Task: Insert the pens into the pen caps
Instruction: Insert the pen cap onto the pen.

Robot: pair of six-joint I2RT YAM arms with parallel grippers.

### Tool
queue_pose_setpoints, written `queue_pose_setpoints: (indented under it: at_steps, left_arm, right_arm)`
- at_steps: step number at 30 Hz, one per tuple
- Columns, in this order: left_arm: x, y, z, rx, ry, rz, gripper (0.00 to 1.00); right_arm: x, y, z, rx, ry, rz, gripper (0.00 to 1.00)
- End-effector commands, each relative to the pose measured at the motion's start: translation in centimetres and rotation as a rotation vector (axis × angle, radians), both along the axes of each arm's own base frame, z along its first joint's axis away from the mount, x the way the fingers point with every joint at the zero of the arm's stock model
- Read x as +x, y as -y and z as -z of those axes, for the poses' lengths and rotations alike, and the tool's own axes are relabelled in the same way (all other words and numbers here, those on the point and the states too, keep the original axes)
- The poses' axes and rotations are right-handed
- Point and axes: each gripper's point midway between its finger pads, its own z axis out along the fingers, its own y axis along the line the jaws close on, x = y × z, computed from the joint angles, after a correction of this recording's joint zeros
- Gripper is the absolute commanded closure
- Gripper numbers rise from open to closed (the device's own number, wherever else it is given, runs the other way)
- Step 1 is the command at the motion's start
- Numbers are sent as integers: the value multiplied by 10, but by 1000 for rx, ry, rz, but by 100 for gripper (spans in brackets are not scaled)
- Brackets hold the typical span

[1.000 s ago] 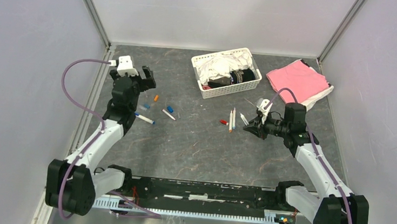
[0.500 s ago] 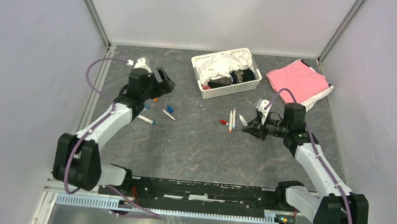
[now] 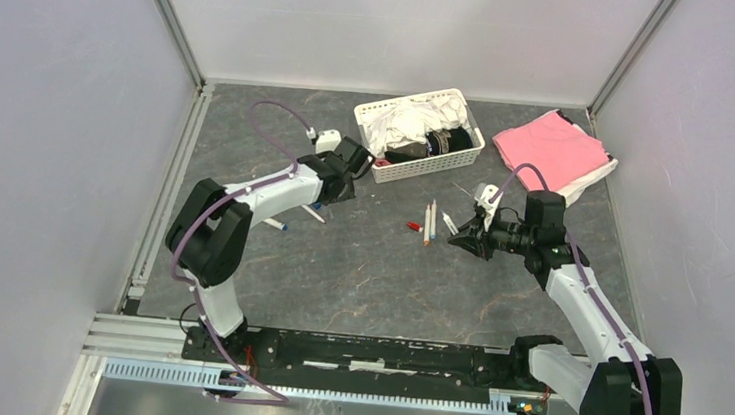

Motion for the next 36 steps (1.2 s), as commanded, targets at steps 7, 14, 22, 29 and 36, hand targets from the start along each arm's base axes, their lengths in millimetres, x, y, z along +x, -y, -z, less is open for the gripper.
queue_pose_setpoints:
  at_steps: [7, 14, 22, 29, 36]
  left_arm:
    - [-8, -11, 11, 28, -12, -115, 49]
    - [-26, -7, 24, -5, -43, -119, 57]
    - [-31, -4, 37, -13, -73, -101, 62]
    - [-26, 0, 44, -5, -83, -81, 63]
    - [-22, -3, 48, -8, -92, -81, 66]
  right_arm:
    - [5, -3, -14, 10, 41, -19, 100]
    - [5, -3, -14, 10, 35, -21, 100]
    - [5, -3, -13, 9, 36, -20, 100]
    - [5, -3, -14, 9, 37, -20, 100]
    - [5, -3, -13, 9, 35, -20, 100]
